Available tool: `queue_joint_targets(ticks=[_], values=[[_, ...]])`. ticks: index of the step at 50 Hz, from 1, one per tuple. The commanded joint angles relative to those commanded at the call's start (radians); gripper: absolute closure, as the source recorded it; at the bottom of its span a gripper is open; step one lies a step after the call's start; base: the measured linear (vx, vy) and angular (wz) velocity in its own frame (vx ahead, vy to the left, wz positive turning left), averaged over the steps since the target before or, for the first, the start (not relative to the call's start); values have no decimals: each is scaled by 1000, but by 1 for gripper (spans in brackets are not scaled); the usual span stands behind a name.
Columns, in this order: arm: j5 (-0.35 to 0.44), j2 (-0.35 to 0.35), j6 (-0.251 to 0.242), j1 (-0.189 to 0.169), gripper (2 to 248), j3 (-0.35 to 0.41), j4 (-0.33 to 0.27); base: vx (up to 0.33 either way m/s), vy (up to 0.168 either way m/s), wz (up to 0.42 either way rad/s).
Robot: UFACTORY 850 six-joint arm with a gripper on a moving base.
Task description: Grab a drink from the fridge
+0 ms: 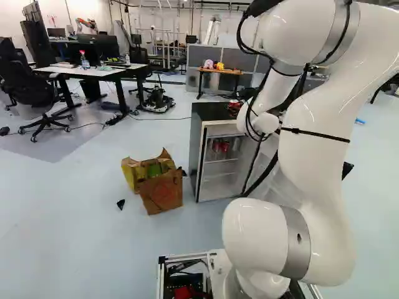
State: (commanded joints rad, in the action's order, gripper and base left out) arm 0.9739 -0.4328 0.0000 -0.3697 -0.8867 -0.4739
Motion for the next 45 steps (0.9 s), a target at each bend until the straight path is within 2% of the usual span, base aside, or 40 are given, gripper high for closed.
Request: queue_joint_targets(ticks=[45], values=[[-101, -113, 0, 59, 154, -147, 154, 0, 0, 0]])
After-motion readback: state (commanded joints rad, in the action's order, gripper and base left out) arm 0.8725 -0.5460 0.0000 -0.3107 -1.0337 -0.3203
